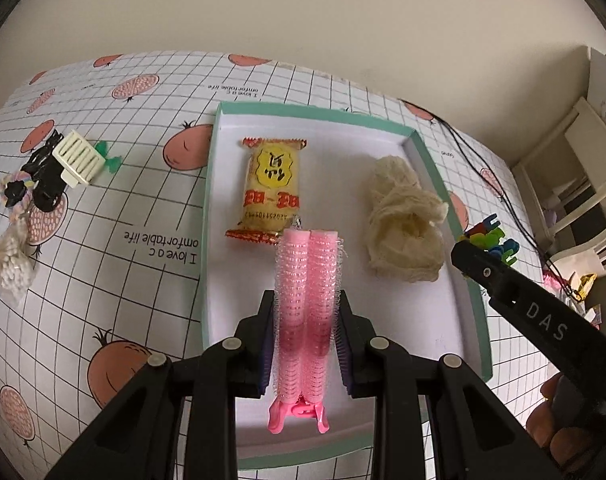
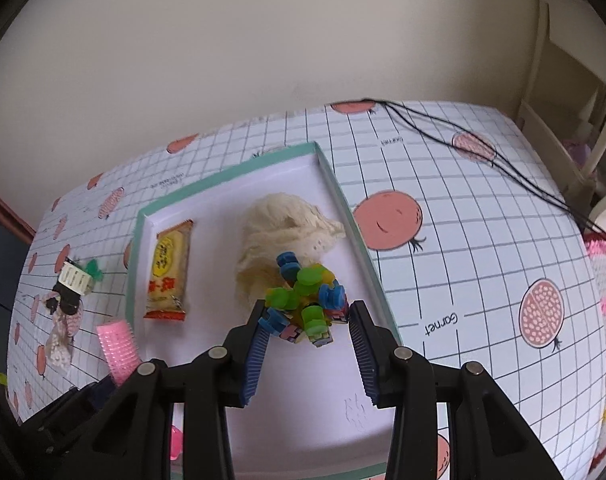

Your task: Organize objects

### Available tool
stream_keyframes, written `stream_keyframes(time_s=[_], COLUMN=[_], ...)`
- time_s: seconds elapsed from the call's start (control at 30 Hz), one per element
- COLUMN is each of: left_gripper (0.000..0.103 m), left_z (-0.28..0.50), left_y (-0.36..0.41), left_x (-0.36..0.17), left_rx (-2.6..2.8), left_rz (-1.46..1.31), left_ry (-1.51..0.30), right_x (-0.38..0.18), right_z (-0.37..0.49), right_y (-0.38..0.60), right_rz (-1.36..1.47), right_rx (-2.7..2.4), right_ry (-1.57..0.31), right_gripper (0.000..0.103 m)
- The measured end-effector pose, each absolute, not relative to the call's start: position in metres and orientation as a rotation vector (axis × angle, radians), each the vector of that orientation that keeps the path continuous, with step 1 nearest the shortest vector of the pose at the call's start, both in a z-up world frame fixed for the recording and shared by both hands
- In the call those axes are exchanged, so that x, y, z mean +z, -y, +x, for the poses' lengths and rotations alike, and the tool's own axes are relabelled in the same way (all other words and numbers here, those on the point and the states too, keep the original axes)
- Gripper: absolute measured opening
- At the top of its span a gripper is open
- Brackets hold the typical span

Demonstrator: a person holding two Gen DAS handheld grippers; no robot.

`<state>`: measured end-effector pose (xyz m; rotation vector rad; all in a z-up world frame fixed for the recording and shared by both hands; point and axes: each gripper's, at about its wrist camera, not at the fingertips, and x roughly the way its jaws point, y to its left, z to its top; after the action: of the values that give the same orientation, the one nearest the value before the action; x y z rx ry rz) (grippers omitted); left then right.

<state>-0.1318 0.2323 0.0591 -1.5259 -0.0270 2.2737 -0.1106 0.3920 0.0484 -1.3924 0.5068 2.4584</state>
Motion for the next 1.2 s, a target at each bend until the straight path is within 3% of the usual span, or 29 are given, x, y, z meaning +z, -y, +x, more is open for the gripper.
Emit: stream_keyframes(time_s=[0.6, 1.2], left_gripper=[0.028, 0.028], left_z=[-0.135, -0.135], left_y=[-0.238, -0.237], left_x=[0.025, 0.023], left_rx=[2.229, 2.225], left_rz=[-1.630, -1.631], left_ry=[-0.035, -0.044], right_x=[0.003, 0.002], right_z=[-0.111, -0.110], right_y=[-0.391, -0.384], right_rz=[-1.561, -1.584], right_rx=[2.334, 2.317], right_ry=[-0.478, -0.403], right_gripper=[0.042, 0.042])
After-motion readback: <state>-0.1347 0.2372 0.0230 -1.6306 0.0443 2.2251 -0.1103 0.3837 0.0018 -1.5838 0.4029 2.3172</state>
